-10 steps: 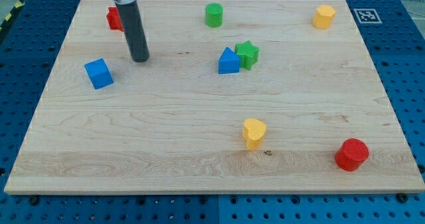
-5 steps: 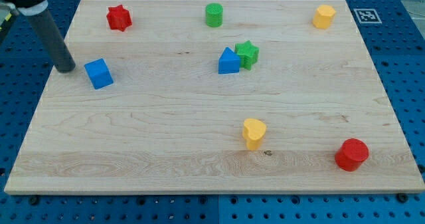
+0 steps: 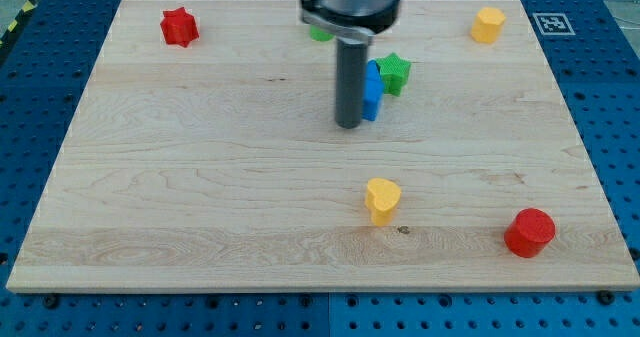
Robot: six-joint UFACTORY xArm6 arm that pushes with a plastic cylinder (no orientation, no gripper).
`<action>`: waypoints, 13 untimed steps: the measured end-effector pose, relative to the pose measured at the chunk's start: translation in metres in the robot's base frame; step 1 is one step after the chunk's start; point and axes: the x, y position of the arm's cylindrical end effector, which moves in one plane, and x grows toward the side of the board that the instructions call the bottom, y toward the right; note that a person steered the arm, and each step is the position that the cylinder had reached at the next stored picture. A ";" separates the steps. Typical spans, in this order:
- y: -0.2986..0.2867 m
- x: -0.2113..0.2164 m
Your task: Put the blue cube in between the yellow hexagon and red circle
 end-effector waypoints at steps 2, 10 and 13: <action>-0.038 -0.019; 0.159 -0.008; 0.058 0.003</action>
